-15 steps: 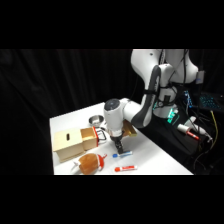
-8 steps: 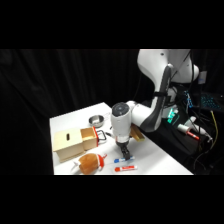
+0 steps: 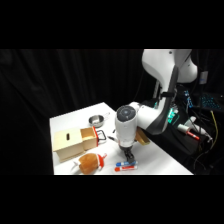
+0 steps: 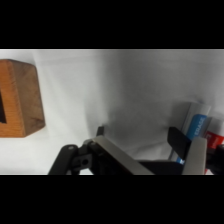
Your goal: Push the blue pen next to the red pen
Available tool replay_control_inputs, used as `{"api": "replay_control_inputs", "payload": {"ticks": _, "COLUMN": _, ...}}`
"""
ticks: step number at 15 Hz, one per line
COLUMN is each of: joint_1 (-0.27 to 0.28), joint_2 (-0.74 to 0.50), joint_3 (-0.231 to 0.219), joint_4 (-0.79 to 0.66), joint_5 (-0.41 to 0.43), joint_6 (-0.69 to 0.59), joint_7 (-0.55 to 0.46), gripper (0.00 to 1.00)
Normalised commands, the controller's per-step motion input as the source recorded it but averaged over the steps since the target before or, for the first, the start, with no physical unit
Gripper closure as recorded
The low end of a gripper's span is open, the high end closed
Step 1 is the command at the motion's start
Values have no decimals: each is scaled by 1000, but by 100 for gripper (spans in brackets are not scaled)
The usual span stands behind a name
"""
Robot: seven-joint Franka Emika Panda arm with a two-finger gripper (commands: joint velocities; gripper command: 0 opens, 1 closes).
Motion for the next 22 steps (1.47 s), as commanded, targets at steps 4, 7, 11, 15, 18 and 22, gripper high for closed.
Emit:
{"api": "replay_control_inputs", "payload": {"ticks": 4, "joint_1": 114, "joint_2": -1, "joint_3": -44, "joint_4": 147, "joint_5": -183, "joint_6": -203, "joint_7": 188, "gripper": 0}}
{"api": "replay_control_inputs", "payload": {"ticks": 7, "joint_1": 55, "joint_2": -99, "joint_3": -127, "joint_4": 37, "joint_5": -280, "joint_6": -224, "joint_7": 154, "gripper": 0}}
{"api": "replay_control_inputs", "payload": {"ticks": 11, "joint_1": -40, "joint_2": -410, "joint_3": -117, "joint_4": -156, "joint_5": -280, "joint_6": -296, "joint_7": 101, "gripper": 0}}
{"api": "replay_control_inputs", "payload": {"ticks": 15, "joint_1": -101, "joint_2": -572, "joint_3": 15, "joint_4": -190, "joint_5": -255, "joint_6": -334, "joint_7": 163, "gripper": 0}}
{"api": "replay_control_inputs", "payload": {"ticks": 18, "joint_1": -185, "joint_2": -543, "joint_3": 170, "joint_4": -179, "joint_5": -165, "joint_6": -284, "joint_7": 149, "gripper": 0}}
{"api": "replay_control_inputs", "payload": {"ticks": 22, "joint_1": -248, "joint_2": -458, "joint_3": 222, "joint_4": -158, "joint_5": -64, "joint_6": -201, "joint_7": 97, "gripper": 0}}
